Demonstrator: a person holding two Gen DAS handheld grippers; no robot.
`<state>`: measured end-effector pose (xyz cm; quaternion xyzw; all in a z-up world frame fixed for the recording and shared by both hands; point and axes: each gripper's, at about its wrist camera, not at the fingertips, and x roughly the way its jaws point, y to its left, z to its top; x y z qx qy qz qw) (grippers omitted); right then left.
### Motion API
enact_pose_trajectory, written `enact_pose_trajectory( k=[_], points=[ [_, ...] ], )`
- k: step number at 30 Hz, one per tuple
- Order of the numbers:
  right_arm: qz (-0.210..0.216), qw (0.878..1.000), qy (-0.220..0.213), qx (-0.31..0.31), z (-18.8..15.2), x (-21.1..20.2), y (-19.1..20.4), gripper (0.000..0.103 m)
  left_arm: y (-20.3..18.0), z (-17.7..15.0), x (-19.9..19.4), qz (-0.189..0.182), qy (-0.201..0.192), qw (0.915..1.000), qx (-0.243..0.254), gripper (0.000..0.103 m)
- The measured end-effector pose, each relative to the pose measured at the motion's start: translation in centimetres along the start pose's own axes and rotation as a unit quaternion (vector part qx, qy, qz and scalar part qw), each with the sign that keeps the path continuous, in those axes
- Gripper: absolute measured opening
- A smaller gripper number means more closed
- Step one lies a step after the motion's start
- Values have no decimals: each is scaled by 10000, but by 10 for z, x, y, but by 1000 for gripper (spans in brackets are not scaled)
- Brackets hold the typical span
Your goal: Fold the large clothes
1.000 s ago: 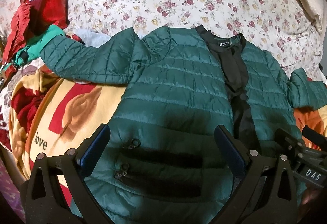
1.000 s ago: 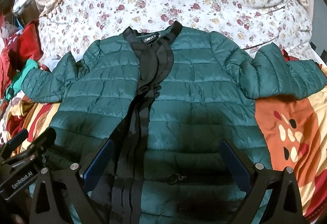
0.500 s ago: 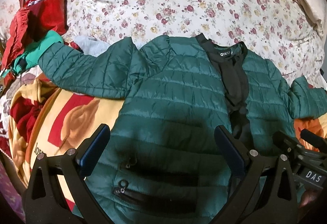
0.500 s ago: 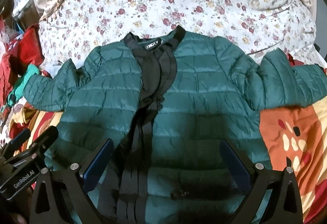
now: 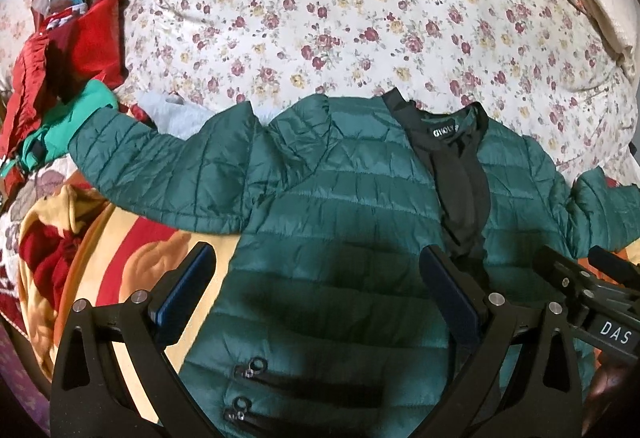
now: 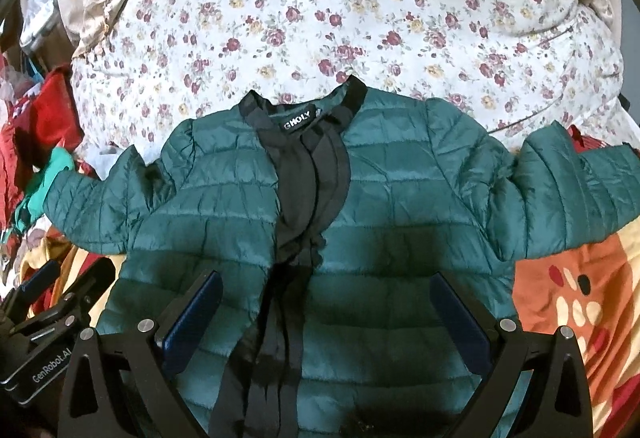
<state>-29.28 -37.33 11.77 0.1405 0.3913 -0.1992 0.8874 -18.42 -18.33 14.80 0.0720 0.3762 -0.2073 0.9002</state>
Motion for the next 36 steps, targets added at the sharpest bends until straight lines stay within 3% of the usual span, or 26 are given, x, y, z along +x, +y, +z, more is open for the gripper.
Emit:
enact_pose_trajectory(
  k=[13, 36],
  points=[
    [-85, 9999, -47, -55, 27, 19, 4, 103, 9, 29, 27, 181, -41, 9998, -4, 102],
    [-148, 9990, 389, -131, 16, 79, 11, 103, 10, 28, 72, 344, 137, 9993, 8, 102]
  ],
)
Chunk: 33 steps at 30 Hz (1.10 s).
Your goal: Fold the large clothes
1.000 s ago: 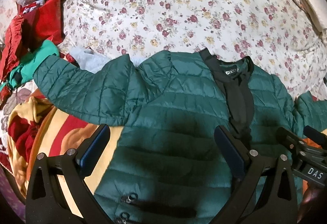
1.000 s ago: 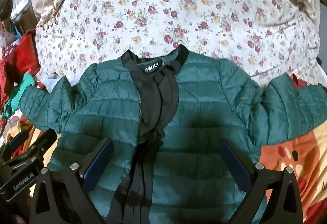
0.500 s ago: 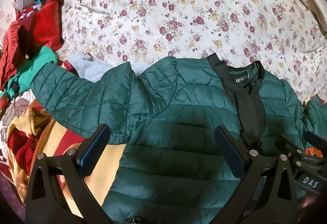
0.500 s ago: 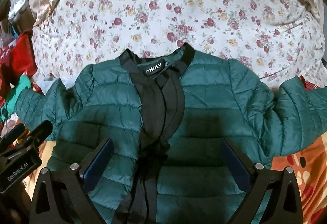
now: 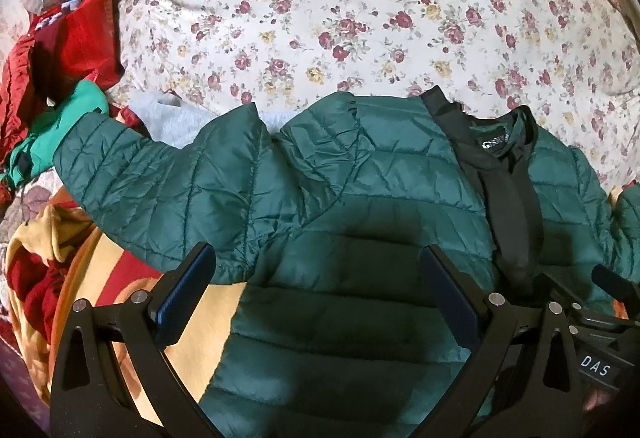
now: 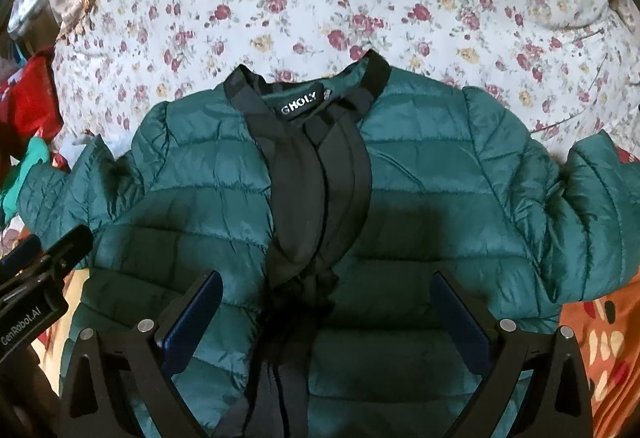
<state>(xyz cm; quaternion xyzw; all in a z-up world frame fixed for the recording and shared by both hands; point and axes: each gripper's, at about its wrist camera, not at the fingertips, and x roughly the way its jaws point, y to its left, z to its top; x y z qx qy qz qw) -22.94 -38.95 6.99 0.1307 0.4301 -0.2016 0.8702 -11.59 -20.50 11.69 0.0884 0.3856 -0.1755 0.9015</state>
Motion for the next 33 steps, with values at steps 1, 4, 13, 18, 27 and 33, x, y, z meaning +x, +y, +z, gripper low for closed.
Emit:
enact_pose_trajectory(
  k=[1, 4, 13, 18, 27, 33],
  points=[
    [-9, 10000, 8, 2, 0, 2, 0, 103, 0, 0, 1, 42, -19, 10000, 22, 102],
    [-9, 10000, -24, 2, 0, 3, 2, 103, 1, -1, 5, 105, -34, 9999, 58, 102],
    [50, 10000, 11, 39, 1, 12, 12, 103, 12, -1, 13, 180, 13, 9998, -15, 102],
    [58, 9999, 101, 11, 1, 19, 19, 103, 24, 0, 18, 220, 80, 9996, -154, 102],
    [163, 9996, 219, -115, -1, 27, 37, 103, 60, 5, 17, 356, 46, 9986, -395, 102],
    [272, 9992, 288, -109, -5, 25, 39, 103, 130, 22, 26, 706, 108, 9927, -970, 102]
  ],
)
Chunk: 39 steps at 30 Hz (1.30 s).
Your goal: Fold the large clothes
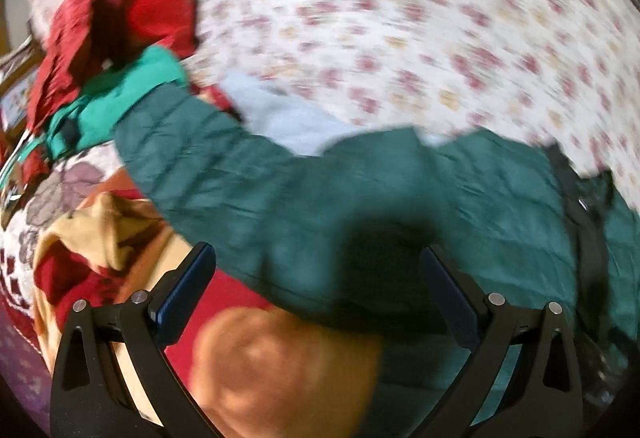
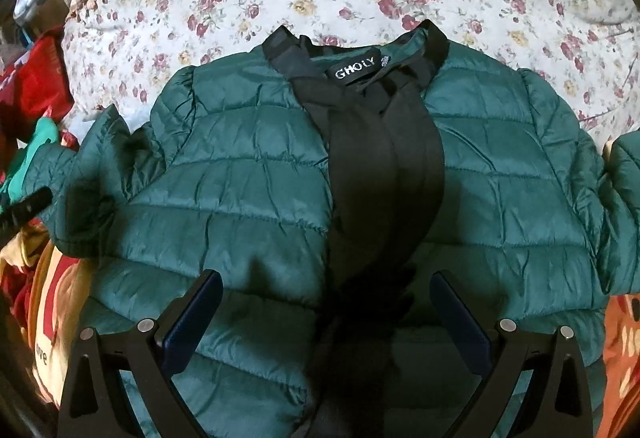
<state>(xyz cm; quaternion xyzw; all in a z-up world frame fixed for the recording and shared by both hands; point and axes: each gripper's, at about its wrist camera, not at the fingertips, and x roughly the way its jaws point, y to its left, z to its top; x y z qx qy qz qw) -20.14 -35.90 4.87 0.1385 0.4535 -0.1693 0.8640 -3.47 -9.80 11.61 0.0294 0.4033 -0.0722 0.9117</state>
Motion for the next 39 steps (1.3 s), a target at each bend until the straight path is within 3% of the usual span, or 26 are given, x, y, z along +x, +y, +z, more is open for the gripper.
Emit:
enact_pose_trajectory(
  k=[4, 10, 15, 17, 18, 19, 24, 27, 32, 36, 39],
  points=[
    [0, 10000, -41, 27, 0, -6, -1, 103, 59, 26, 19, 231, -51, 9975, -669, 102],
    [57, 10000, -27, 6, -2, -7, 3, 103, 134, 55, 51, 1137, -90, 9871, -1123, 102],
    [43, 10000, 80, -5, -3, 4, 10, 103, 179, 71, 81, 1331, 52, 9802, -1466, 100],
    [90, 9998, 202, 12, -4, 9, 13, 103, 185, 73, 95, 1380, 139, 9803, -1408, 81],
    [122, 9996, 253, 29, -6, 11, 14, 103, 186, 73, 103, 1383, 240, 9808, -1356, 62],
    [158, 9995, 272, 53, -6, 11, 15, 103, 188, 74, 112, 1327, 361, 9815, -1330, 48],
    [217, 9995, 193, 79, -6, 9, 22, 103, 195, 70, 118, 888, 319, 9830, -1574, 10],
    [240, 9995, 188, 86, -3, 8, 22, 103, 189, 72, 98, 875, 112, 9847, -1500, 6],
    [333, 9991, 140, 210, -3, -1, 18, 103, 161, 67, 48, 201, -272, 9938, -1059, 5],
    [389, 9988, 84, 281, -6, -9, 13, 103, 143, 62, 16, -309, -329, 9949, -906, 4],
    [365, 9988, 58, 330, -7, -13, 8, 103, 118, 55, -10, -451, -418, 9957, -687, 4]
  ],
)
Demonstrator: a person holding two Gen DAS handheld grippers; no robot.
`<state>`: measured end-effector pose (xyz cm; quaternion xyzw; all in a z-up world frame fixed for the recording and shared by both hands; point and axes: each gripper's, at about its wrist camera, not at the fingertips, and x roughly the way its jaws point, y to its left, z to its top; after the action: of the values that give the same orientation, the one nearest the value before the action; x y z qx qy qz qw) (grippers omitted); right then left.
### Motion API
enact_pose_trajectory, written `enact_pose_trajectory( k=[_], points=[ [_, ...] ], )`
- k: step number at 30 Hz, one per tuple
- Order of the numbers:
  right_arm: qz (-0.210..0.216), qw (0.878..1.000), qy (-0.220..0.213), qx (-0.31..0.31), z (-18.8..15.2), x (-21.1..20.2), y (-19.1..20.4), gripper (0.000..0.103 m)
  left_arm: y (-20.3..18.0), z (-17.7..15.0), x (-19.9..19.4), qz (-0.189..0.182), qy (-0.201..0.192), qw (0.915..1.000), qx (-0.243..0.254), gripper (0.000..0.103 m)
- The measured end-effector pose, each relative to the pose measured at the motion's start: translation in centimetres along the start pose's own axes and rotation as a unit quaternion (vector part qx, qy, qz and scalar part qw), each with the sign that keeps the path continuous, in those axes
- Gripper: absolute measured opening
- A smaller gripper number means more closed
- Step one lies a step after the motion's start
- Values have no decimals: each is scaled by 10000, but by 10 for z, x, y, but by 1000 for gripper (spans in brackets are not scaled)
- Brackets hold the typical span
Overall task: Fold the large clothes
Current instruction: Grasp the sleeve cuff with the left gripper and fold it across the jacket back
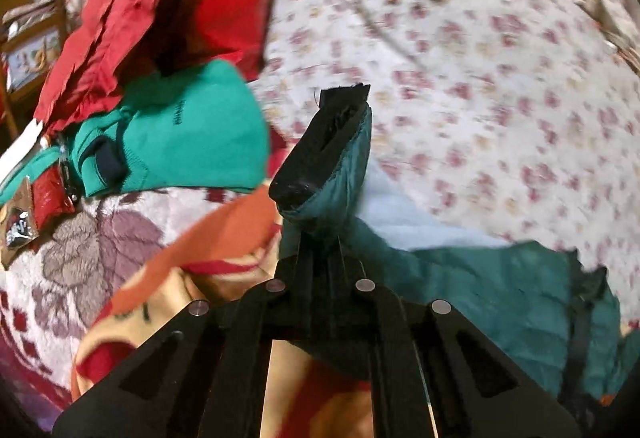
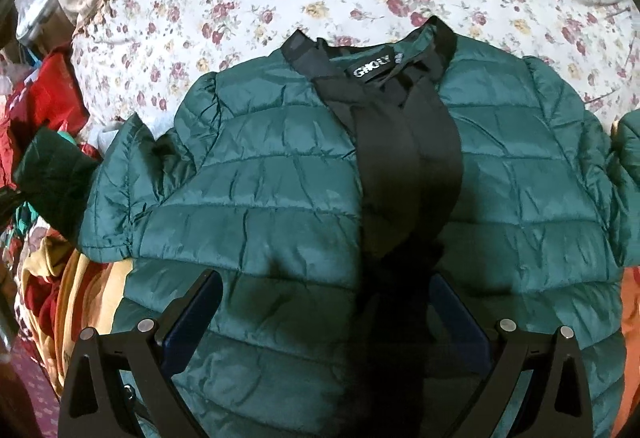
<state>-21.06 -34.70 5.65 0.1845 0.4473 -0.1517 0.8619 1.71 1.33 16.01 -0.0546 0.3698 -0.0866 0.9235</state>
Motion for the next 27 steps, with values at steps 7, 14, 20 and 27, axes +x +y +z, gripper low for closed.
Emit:
enact_pose_trajectory(
  k=[7, 14, 20, 27],
  points=[
    [-175, 9998, -91, 72, -2, -16, -21, 103, -68, -20, -42, -290, -114, 9983, 499, 4],
    [-318, 9989, -227, 253, -4, -38, -55, 103, -147, -45, -76, -883, -100, 9904, 1059, 4],
    [-451, 9977, -309, 405, -7, -53, -86, 103, -216, -71, -83, -1304, 81, 9811, 1430, 4],
    [-575, 9953, -293, 717, -13, -58, -125, 103, -296, -112, -75, -1645, 434, 9651, 1989, 4]
  ],
)
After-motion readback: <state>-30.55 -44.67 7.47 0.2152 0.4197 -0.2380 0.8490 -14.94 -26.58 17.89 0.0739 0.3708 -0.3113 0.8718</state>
